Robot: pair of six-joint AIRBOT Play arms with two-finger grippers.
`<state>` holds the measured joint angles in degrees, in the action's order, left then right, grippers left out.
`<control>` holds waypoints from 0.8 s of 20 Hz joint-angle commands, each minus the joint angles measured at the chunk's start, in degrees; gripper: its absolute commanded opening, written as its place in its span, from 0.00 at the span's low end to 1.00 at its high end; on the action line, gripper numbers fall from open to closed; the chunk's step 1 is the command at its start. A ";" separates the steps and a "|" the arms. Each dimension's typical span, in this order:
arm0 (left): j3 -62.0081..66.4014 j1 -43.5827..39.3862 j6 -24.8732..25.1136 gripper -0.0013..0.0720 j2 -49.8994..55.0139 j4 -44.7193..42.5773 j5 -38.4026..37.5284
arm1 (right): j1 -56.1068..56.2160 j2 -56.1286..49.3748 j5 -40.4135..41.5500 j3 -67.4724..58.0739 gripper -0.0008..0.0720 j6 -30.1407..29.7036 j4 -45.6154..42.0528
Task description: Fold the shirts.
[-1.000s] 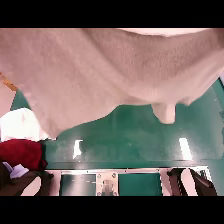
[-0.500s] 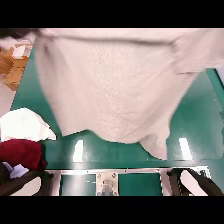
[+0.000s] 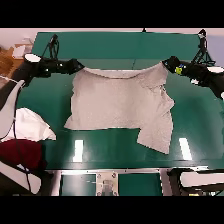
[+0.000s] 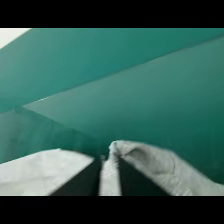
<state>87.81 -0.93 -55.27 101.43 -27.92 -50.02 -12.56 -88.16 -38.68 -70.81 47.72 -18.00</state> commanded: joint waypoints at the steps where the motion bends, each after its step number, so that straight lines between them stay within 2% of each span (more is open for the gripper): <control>1: 2.80 1.86 1.07 0.98 3.19 2.19 -4.92 | -4.46 -2.60 -5.95 -1.77 0.41 -0.17 -0.26; 3: 6.91 6.19 -2.64 0.98 3.19 0.37 -17.44 | -11.58 -0.59 -17.46 -2.03 0.40 2.51 -1.38; 5: 10.32 11.04 -7.93 0.98 3.19 -2.99 -27.80 | -18.43 1.53 -27.50 -1.29 0.36 7.82 -11.10; 7: 10.80 15.15 -11.02 0.98 3.17 -4.13 -35.39 | -23.67 4.17 -33.79 2.36 0.36 11.80 -23.69; 10: 10.19 18.03 -14.67 0.98 3.17 -10.84 -41.53 | -28.76 6.64 -37.44 10.69 0.38 12.11 -31.82; 12: 8.55 18.12 -16.79 0.98 3.17 -17.38 -45.24 | -29.42 6.58 -37.33 16.50 0.43 11.89 -35.43; 14: 5.07 18.12 -17.84 0.98 3.15 -20.31 -48.39 | -28.92 5.53 -35.65 20.61 0.44 10.67 -36.09; 16: -0.74 18.12 -17.75 0.98 1.81 -23.12 -47.95 | -27.82 3.50 -34.45 21.99 0.44 10.16 -35.60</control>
<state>92.38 16.73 -71.22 104.20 -44.97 -94.13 -40.42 -83.26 -73.19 -52.77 58.46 -50.70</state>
